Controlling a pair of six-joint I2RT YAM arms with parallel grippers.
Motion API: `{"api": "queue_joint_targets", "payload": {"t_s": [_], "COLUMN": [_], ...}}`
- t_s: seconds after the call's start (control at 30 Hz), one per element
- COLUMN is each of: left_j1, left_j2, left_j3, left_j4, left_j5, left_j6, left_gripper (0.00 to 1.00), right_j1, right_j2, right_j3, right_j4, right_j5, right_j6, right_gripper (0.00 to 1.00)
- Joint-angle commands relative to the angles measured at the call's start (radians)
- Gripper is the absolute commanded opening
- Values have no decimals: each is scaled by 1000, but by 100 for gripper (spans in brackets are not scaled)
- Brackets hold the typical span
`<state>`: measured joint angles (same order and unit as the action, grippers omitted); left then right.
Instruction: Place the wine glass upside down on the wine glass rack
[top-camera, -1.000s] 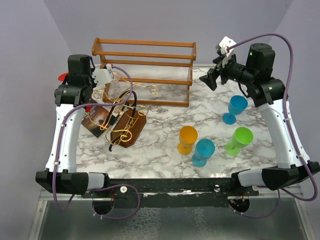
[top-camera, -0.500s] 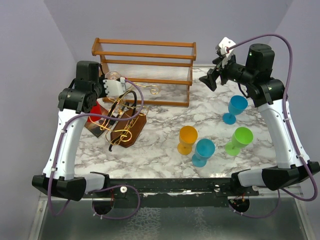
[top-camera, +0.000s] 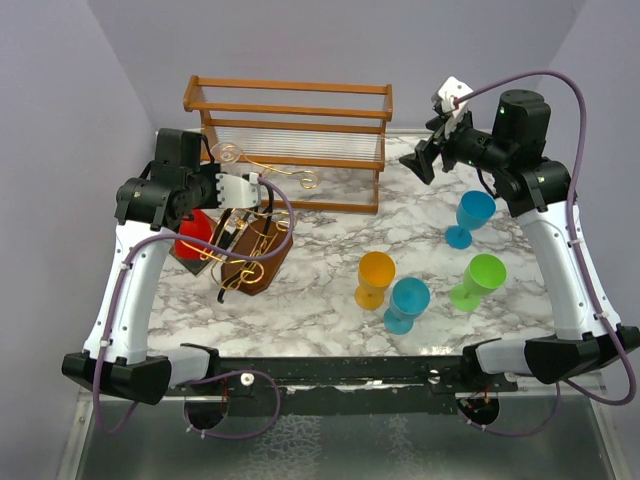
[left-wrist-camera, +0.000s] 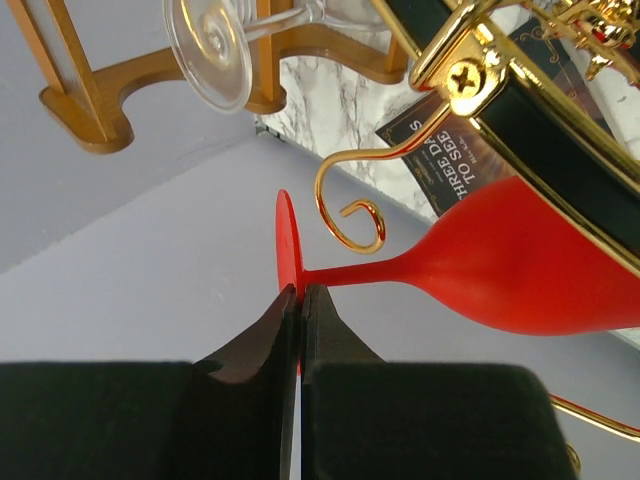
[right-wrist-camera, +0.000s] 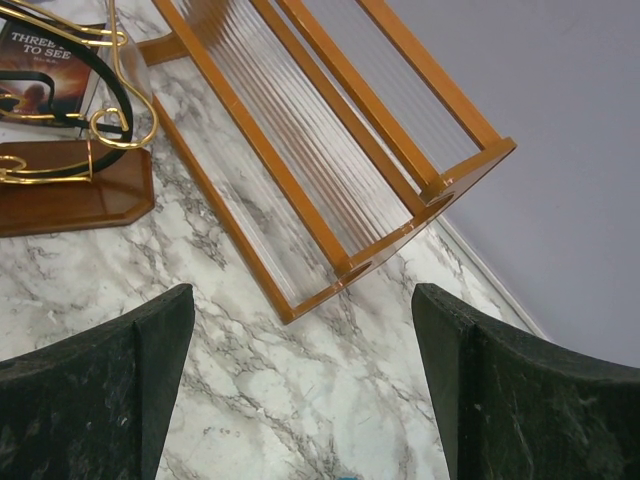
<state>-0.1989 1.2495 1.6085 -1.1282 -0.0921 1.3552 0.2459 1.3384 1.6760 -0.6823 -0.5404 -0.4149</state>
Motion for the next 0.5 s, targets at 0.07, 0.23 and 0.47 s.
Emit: {"api": "queue_joint_targets", "payload": {"t_s": [0.07,0.23,0.47], "left_j1": [-11,-16,-27], "left_j2": [-4,19,47], "left_j3": [7,-11,-38], "left_j4": [43,93,143], "left_j5": [98,114,66], "left_j6": [46,72,123], "left_gripper": [0,0,0], "right_j1": [0,0,0], "right_j2": [-29,-35,-38], "right_j3": [-8,-10,-15], "right_j4": [11,10,10], "right_j5": [-8,-4,1], "right_j6": [-7,-7,-9], "right_gripper": [89,89,90]}}
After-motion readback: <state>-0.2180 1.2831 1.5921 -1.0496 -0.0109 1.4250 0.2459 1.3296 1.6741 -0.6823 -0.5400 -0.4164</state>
